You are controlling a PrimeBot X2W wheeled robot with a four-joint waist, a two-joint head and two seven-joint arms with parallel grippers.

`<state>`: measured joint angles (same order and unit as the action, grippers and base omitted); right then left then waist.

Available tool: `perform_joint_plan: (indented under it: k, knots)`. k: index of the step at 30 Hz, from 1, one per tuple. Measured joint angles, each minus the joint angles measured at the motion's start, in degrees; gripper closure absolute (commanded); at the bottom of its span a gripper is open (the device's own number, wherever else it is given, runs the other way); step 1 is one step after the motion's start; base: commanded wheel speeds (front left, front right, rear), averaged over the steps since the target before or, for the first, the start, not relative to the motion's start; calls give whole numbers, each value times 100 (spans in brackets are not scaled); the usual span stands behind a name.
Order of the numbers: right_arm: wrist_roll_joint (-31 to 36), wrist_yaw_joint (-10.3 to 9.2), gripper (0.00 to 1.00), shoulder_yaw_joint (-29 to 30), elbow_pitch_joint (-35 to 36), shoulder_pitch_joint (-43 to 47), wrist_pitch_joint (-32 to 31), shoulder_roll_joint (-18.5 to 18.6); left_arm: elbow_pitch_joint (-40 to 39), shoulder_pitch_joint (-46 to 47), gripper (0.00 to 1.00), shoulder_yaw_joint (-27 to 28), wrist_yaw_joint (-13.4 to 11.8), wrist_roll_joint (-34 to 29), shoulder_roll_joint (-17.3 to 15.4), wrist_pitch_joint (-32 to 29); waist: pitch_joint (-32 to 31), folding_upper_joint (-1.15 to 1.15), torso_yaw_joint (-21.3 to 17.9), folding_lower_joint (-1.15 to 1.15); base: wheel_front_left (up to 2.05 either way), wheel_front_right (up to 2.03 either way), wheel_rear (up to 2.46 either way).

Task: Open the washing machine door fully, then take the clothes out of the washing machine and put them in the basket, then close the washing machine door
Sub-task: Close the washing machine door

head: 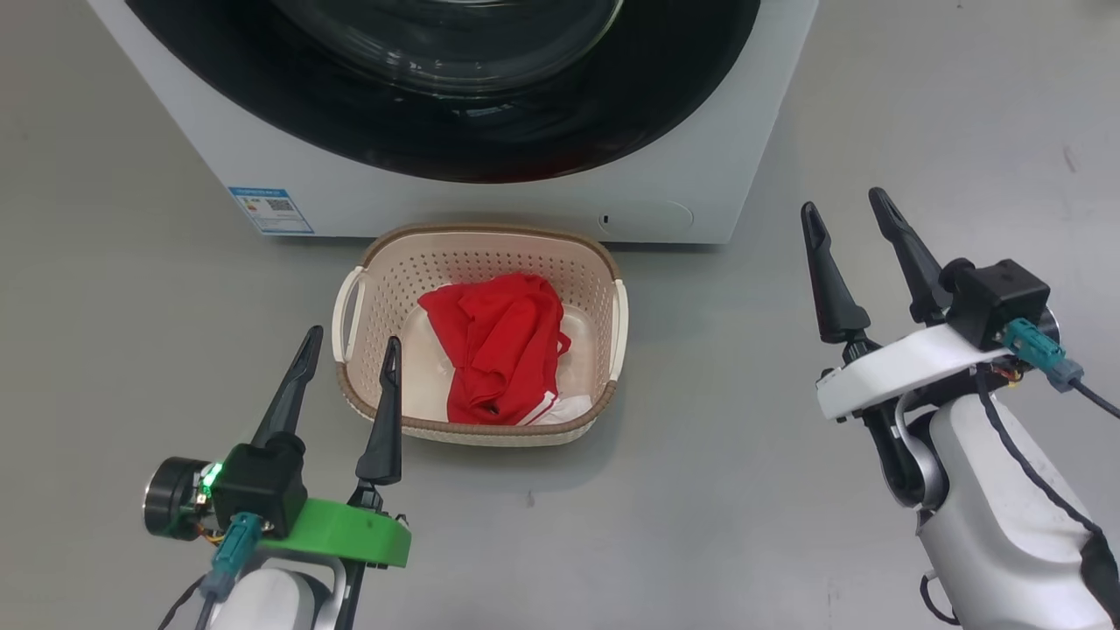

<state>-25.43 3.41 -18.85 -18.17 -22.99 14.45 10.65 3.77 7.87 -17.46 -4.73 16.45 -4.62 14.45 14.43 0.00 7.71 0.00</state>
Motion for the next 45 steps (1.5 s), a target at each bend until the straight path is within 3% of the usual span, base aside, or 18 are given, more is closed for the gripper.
perform_joint_plan:
  k: [7,20,45]
  knots:
    - [3,-158,0,202,245,675,0,-193,152,-199,0,5,0,3,-7,-1,-319,0,-279,0,0,0,0]
    - [152,-213,0,219,578,1635,0,-286,292,-521,0,-27,1,46,-10,-26,-824,0,-678,0,0,0,0]
    - [337,-300,0,299,1102,2629,-1,-336,285,-1032,0,-129,7,177,-36,-166,-1392,0,-843,0,0,0,0]
